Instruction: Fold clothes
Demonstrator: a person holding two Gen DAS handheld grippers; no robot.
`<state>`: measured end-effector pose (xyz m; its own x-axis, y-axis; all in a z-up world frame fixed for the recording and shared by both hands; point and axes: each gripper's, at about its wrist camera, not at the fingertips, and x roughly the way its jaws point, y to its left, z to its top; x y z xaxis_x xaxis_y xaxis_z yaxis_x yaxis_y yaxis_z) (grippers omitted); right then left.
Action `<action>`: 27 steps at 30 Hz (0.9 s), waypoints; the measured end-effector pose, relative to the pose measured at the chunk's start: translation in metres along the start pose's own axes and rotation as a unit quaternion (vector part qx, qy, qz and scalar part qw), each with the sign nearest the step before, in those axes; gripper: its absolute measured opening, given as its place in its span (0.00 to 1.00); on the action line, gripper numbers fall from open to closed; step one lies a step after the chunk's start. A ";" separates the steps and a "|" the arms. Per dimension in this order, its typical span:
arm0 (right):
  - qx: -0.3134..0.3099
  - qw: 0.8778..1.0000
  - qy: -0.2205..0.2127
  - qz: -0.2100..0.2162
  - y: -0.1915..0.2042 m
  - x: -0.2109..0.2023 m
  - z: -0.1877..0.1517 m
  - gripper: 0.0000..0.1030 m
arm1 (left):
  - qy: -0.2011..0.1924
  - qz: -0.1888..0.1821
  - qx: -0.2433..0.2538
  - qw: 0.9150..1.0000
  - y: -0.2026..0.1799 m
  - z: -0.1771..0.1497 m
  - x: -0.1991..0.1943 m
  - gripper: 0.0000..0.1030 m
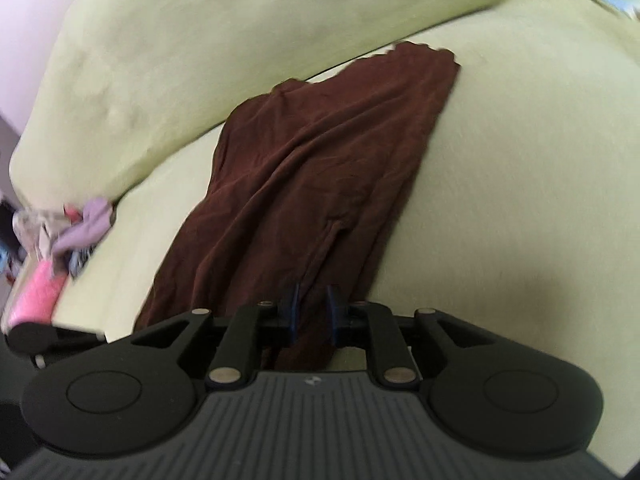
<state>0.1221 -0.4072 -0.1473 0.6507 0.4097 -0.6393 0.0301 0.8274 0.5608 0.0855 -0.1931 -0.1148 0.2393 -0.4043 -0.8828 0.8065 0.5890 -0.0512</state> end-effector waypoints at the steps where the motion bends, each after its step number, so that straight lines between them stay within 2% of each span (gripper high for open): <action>1: 0.008 1.000 -0.007 0.004 -0.001 0.002 0.000 0.13 | 0.000 -0.002 -0.001 1.000 0.000 0.000 0.001 0.44; 6: 0.043 0.999 -0.011 0.010 -0.013 0.007 0.009 0.13 | -0.002 -0.007 -0.009 1.000 0.001 -0.003 0.000 0.45; 11: 0.040 0.998 -0.041 0.010 -0.009 0.001 0.014 0.13 | -0.004 -0.009 -0.012 1.000 0.001 -0.006 -0.002 0.45; 15: 0.049 0.998 -0.027 -0.001 -0.013 0.007 0.015 0.13 | -0.004 -0.008 -0.013 1.000 0.000 -0.006 -0.002 0.45; 21: 0.074 0.997 -0.026 0.007 -0.017 0.012 0.014 0.13 | -0.004 -0.009 -0.011 1.000 -0.001 -0.006 -0.004 0.45; 23: 0.070 0.997 -0.029 0.012 -0.017 0.011 0.013 0.03 | -0.003 -0.009 -0.010 1.000 -0.001 -0.006 -0.004 0.45; 27: 0.051 0.998 -0.043 0.016 -0.013 0.003 0.015 0.01 | -0.002 -0.011 -0.007 1.000 -0.002 -0.007 -0.005 0.45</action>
<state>0.1346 -0.4224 -0.1488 0.7152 0.3973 -0.5750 0.0826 0.7689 0.6340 0.0788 -0.1869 -0.1133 0.2246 -0.4196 -0.8795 0.8042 0.5895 -0.0759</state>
